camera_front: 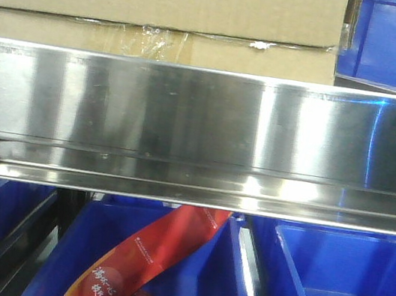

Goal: Grab carton from right shelf to conveyor

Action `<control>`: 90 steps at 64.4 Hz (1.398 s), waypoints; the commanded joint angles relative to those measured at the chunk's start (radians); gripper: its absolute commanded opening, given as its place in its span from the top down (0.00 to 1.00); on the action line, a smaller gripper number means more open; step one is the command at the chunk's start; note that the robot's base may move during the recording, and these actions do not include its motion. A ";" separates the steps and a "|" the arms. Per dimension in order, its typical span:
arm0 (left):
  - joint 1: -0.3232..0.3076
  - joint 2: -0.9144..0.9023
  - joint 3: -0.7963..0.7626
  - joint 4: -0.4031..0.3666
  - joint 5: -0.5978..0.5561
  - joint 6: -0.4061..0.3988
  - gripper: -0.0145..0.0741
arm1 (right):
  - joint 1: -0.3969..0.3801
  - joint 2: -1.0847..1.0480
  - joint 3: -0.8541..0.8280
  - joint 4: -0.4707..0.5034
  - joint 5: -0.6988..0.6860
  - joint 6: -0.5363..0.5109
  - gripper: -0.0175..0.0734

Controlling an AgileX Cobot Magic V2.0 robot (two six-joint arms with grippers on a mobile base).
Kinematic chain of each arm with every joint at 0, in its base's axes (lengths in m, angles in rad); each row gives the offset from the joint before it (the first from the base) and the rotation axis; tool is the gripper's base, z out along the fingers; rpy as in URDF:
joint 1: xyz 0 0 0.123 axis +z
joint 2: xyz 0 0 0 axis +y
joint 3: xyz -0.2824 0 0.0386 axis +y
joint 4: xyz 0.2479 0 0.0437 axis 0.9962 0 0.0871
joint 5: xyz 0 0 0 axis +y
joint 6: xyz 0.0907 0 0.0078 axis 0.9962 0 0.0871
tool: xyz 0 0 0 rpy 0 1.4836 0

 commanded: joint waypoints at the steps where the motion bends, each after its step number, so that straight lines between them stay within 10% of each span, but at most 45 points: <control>1: 0.001 -0.002 -0.003 -0.004 -0.011 0.002 0.82 | 0.002 -0.004 0.000 -0.007 -0.019 -0.007 0.88; 66: 0.001 -0.002 -0.009 -0.070 -0.095 0.002 0.82 | 0.002 -0.004 0.000 0.033 -0.197 -0.007 0.88; 76: 0.001 -0.002 -0.171 -0.001 0.067 0.002 0.79 | 0.002 -0.004 -0.191 0.037 0.007 -0.007 0.88; 90: 0.001 0.116 -0.414 0.059 0.162 0.002 0.47 | 0.002 0.088 -0.443 0.039 0.145 -0.007 0.53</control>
